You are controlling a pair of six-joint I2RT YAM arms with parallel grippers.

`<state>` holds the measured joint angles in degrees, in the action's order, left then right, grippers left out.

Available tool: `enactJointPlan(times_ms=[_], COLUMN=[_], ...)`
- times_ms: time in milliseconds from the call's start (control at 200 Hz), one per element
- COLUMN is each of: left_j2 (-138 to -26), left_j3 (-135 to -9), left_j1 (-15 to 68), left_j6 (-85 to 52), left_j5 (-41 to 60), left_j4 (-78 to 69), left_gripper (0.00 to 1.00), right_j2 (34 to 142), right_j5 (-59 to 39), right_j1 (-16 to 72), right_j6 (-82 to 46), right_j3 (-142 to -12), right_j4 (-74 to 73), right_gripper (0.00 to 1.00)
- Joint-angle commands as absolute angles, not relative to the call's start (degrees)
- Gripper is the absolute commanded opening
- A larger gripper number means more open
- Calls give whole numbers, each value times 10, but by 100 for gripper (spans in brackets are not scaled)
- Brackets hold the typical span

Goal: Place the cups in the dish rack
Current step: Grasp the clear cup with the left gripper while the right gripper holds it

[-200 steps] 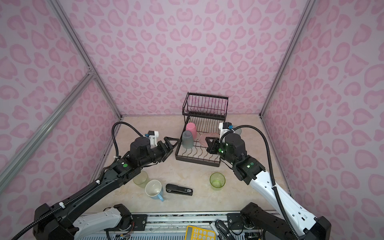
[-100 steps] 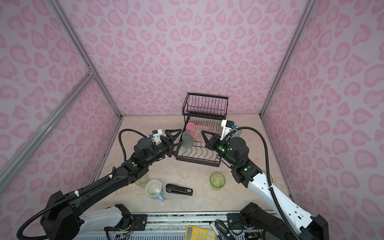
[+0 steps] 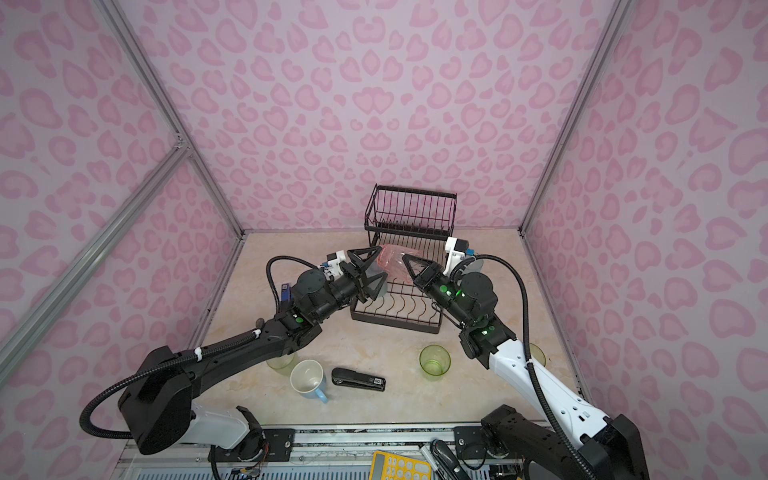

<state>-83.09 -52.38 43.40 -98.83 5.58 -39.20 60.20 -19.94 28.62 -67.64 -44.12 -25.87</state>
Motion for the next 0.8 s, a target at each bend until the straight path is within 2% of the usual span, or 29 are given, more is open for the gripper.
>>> enactJointPlan(times_ms=[0, 425, 795], left_j2=[-846, -893, -892], left_j3=[-545, -595, -613], left_j1=[438, 447, 447], left_j6=[-988, -930, -866], left_j5=[55, 74, 65], left_j4=[-434, -421, -380], left_gripper=[95, 83, 78], right_j2=[605, 627, 634], right_j5=[-214, -256, -277], right_j1=[283, 266, 261], right_j6=[-689, -715, -707], right_j3=[-440, -450, -470], right_j4=[-291, -287, -250], right_gripper=[0, 0, 0])
